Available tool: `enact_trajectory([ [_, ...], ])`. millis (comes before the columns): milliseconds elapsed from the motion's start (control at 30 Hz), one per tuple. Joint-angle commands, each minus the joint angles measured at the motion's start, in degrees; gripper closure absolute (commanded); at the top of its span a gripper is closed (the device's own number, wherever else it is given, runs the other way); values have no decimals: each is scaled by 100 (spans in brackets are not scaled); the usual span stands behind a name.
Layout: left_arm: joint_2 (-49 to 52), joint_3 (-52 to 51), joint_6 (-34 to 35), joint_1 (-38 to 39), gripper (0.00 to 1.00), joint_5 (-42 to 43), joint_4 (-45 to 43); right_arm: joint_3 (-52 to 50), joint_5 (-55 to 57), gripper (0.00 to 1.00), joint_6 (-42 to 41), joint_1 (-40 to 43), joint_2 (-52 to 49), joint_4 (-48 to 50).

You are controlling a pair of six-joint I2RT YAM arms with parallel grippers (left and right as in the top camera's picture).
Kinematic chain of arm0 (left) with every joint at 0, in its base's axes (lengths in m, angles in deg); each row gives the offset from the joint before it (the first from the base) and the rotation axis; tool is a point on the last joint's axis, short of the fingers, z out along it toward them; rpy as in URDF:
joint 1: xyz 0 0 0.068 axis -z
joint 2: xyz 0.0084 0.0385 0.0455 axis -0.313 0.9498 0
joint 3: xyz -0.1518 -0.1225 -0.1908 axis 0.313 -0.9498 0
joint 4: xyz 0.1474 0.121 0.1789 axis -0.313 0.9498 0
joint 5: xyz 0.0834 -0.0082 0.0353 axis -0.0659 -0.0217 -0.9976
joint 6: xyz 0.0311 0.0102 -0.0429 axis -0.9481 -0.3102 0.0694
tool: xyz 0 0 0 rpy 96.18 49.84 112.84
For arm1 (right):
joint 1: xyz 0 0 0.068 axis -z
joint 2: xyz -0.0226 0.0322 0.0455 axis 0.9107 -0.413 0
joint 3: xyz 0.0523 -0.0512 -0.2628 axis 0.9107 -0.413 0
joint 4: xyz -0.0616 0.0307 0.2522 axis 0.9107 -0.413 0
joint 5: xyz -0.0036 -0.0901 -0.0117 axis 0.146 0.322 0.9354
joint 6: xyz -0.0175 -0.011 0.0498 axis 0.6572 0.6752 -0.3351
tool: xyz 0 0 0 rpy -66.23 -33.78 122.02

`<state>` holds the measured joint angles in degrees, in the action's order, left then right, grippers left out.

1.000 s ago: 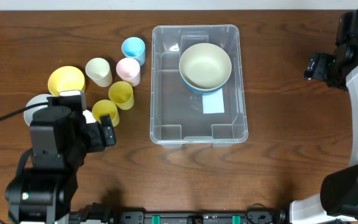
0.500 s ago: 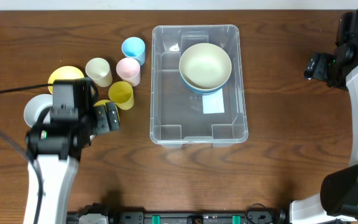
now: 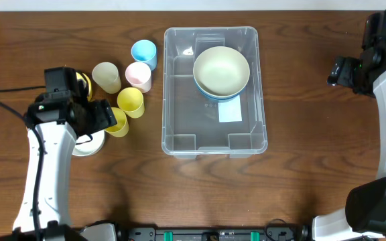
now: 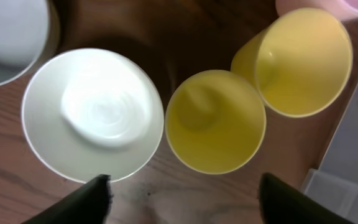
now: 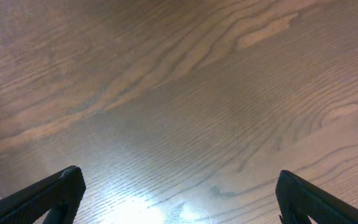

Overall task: Pack container
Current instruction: 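Move left gripper toward the white bowl and yellow cups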

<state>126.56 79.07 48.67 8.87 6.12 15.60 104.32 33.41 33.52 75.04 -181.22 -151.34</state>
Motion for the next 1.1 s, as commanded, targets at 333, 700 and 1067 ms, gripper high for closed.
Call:
enact_trajectory([
  [333, 684, 2, -157, -46, 34, 125, -105, 76, -2, 1, -90, 31, 94, 2],
  [700, 1010, -20, -153, -393, 33, 131, -367, 76, -2, 1, -90, 31, 94, 2],
  [1067, 1123, -24, -157, -396, 36, 256, -640, 76, -4, 1, -90, 31, 92, 2],
])
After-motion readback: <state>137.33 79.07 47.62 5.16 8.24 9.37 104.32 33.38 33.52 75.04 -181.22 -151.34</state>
